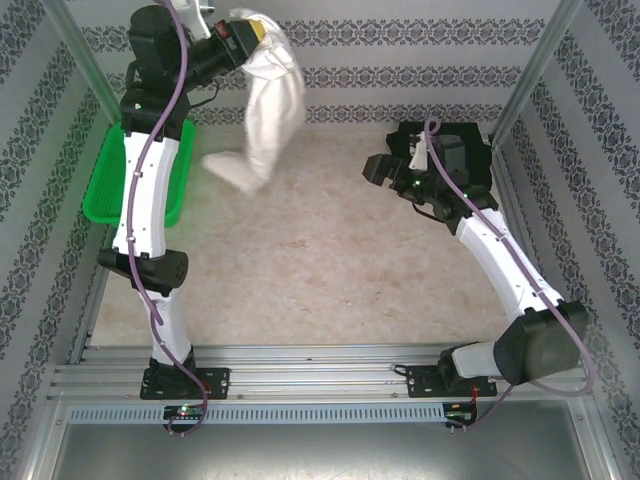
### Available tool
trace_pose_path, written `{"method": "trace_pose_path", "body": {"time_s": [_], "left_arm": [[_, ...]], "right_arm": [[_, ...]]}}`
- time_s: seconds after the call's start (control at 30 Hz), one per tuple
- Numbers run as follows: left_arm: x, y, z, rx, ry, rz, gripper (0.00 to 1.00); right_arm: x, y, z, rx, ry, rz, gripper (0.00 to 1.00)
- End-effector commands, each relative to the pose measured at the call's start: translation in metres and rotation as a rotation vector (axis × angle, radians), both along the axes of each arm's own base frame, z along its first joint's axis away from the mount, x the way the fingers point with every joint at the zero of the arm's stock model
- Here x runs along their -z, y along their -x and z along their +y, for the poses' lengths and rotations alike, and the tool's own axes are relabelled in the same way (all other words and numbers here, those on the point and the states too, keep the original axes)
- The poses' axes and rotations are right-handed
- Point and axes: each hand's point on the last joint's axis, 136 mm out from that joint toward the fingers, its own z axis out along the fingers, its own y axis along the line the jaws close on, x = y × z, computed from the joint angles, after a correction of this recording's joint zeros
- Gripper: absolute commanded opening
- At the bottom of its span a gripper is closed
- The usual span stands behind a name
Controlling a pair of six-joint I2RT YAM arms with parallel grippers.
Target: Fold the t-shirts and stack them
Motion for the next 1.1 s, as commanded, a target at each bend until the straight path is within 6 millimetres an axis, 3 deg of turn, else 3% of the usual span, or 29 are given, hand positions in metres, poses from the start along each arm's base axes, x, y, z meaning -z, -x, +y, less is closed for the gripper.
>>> {"method": "trace_pose_path", "body": {"time_s": [0.0,0.1,0.17,0.23,0.37,0.47,0.53,0.67,0.7,0.77,0.8,0.87,0.9,0.93,1.0,1.07], "left_arm": [[0.034,0.001,-0.01,0.035,-0.056,0.089,0.0],[0.11,-0.003,-0.013,0.024,-0.12,0.224,0.0],[0.159,-0.001,-0.004,-0.007,-0.101,0.313,0.0],[0.224,0.005,0.011,-0.08,-0.116,0.45,0.0],[0.329,0.039,0.029,-0.137,-0.084,0.668,0.0],[0.387,0.075,0.029,-0.119,-0.167,0.797,0.0],[0.408,0.095,0.029,-0.097,-0.169,0.842,0.01],[0.429,0.13,0.033,-0.072,-0.23,0.881,0.05],[0.435,0.139,0.034,-0.062,-0.243,0.909,0.13],[0.448,0.151,0.041,-0.083,-0.285,0.971,0.45],[0.451,0.156,0.047,-0.117,-0.302,0.988,0.55],[0.442,0.156,0.061,-0.209,-0.284,0.975,0.69],[0.435,0.155,0.067,-0.256,-0.262,0.961,0.88],[0.428,0.156,0.073,-0.289,-0.248,0.953,0.93],[0.421,0.16,0.08,-0.323,-0.265,0.976,0.94],[0.428,0.171,0.085,-0.33,-0.315,1.044,0.92]], "right_arm": [[-0.001,0.007,-0.014,0.046,-0.035,-0.008,0.98],[0.014,0.015,-0.02,0.056,-0.032,0.024,0.98],[0.022,0.019,-0.022,0.058,-0.022,0.039,0.98],[0.031,0.022,-0.024,0.066,-0.012,0.058,0.98],[0.051,0.028,-0.025,0.076,0.009,0.105,0.98],[0.064,0.032,-0.023,0.076,0.027,0.135,0.98],[0.071,0.033,-0.02,0.074,0.041,0.15,0.98],[0.088,0.035,-0.018,0.07,0.087,0.217,0.98],[0.093,0.035,-0.016,0.063,0.1,0.238,0.98],[0.101,0.034,-0.01,0.039,0.127,0.267,0.98],[0.106,0.032,-0.006,0.027,0.141,0.282,0.98],[0.111,0.03,0.004,-0.006,0.16,0.304,0.98],[0.114,0.029,0.01,-0.024,0.164,0.313,0.98],[0.116,0.028,0.016,-0.04,0.167,0.32,0.98],[0.12,0.027,0.027,-0.069,0.173,0.332,0.98],[0.12,0.027,0.036,-0.097,0.176,0.333,0.98]]}}
